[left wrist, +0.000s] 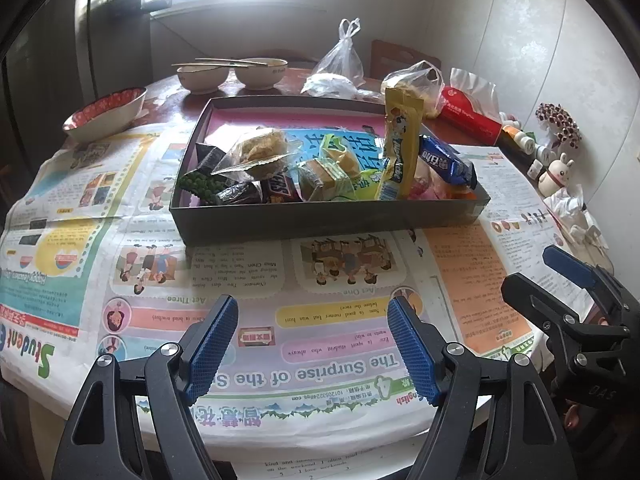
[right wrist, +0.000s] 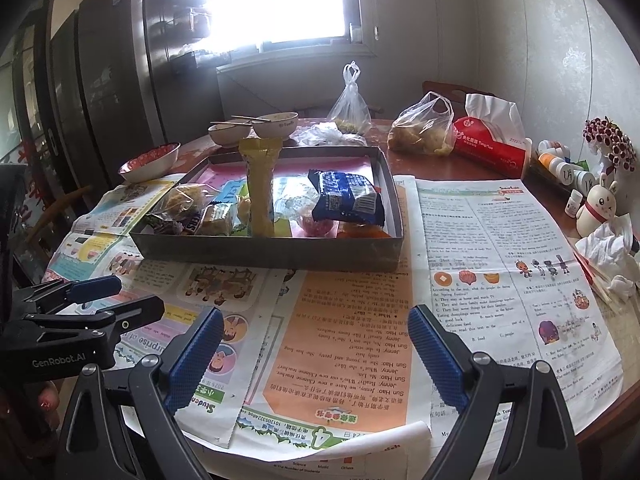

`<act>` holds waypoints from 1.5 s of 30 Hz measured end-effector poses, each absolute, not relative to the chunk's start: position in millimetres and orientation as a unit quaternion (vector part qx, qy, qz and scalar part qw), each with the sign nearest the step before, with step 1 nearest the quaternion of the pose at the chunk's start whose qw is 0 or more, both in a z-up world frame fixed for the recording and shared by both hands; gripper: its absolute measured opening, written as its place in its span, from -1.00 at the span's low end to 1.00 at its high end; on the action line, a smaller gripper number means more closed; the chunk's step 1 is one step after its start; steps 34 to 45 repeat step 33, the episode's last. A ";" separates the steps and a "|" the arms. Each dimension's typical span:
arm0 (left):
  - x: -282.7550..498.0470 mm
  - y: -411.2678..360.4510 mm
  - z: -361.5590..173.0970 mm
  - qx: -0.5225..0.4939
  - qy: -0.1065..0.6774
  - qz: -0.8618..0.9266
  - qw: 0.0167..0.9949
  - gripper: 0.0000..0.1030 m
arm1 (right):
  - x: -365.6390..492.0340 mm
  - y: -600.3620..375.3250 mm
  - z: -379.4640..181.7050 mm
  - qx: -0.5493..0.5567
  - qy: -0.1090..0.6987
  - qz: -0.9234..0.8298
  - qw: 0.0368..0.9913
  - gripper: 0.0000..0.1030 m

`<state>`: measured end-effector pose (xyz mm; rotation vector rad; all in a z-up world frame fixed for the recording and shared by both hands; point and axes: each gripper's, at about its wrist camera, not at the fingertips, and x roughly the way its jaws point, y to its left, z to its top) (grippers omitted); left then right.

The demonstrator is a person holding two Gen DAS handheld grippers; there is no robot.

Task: Organize snacks

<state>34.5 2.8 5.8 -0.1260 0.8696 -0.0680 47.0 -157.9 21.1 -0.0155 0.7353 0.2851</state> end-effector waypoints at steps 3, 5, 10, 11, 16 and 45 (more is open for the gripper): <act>34.3 3.0 6.1 -0.061 0.420 -0.033 0.905 0.52 | 46.7 -157.6 21.1 -0.008 0.358 0.139 0.923 0.81; 34.1 3.2 6.1 -0.061 0.420 -0.034 0.905 0.52 | 46.6 -157.4 20.8 -0.008 0.358 0.140 0.923 0.81; 33.8 2.8 6.3 -0.058 0.421 -0.032 0.905 0.52 | 46.6 -156.5 19.4 -0.010 0.360 0.140 0.922 0.81; 33.4 2.8 6.4 -0.058 0.420 -0.031 0.905 0.52 | 46.9 -156.3 18.9 -0.010 0.360 0.140 0.922 0.81; 32.4 3.1 7.2 -0.058 0.418 -0.030 0.906 0.52 | 48.0 -157.2 17.5 -0.007 0.361 0.138 0.922 0.81; 48.9 28.9 2.0 -0.074 0.423 -0.019 0.903 0.52 | 80.0 -185.3 15.3 0.014 0.371 0.105 0.923 0.81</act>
